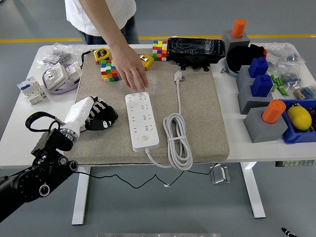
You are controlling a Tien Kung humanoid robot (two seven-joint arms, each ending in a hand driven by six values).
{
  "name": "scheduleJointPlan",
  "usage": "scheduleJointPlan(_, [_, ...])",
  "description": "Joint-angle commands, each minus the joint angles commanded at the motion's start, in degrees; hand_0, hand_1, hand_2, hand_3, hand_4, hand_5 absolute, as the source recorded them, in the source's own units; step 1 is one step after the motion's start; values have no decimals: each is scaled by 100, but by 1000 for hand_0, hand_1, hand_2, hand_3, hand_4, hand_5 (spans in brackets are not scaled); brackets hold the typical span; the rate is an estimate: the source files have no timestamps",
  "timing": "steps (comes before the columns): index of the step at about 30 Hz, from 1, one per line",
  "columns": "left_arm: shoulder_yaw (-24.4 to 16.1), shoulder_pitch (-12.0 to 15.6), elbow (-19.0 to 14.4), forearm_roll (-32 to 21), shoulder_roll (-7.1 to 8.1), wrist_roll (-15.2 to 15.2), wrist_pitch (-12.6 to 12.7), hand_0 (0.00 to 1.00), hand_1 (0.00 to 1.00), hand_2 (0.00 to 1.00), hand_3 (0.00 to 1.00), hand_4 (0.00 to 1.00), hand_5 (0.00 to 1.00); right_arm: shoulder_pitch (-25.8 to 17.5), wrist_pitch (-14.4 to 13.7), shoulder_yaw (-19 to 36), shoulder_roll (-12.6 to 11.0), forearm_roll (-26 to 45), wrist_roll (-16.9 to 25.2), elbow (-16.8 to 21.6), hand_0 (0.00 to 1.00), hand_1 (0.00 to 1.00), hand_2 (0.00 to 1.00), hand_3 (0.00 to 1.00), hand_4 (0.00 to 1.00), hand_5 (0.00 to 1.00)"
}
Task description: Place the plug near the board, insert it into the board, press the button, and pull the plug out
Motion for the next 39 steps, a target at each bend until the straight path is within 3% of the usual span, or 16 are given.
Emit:
scheduleJointPlan(9, [-234, 48, -449, -271, 73, -254, -1, 309, 388, 446, 540, 757, 2, -5, -2, 12, 3, 2, 6, 0, 612, 640, 648, 550, 940, 485])
scheduleJointPlan(15, [-74, -8, -627, -828, 144, -758, -216, 322, 395, 447, 539, 758, 2, -7, 1, 2, 3, 5, 7, 2, 611, 640, 648, 551, 940, 485])
scheduleJointPlan(25, [483, -338, -257, -897, 187, -1298, -326, 344, 406, 452, 539, 745, 2, -4, 3, 8, 1, 17, 7, 0, 611, 640, 647, 551, 941, 482])
scheduleJointPlan(26, [541, -381, -208, -912, 189, -1320, -342, 381, 434, 460, 541, 728, 2, -4, 3, 6, 0, 19, 8, 2, 611, 640, 647, 551, 941, 482])
scheduleJointPlan(39, [822, -565, 78, -925, 133, -1364, -362, 404, 446, 470, 544, 727, 2, -1, 6, -11, -2, 32, 9, 1, 611, 640, 648, 551, 942, 483])
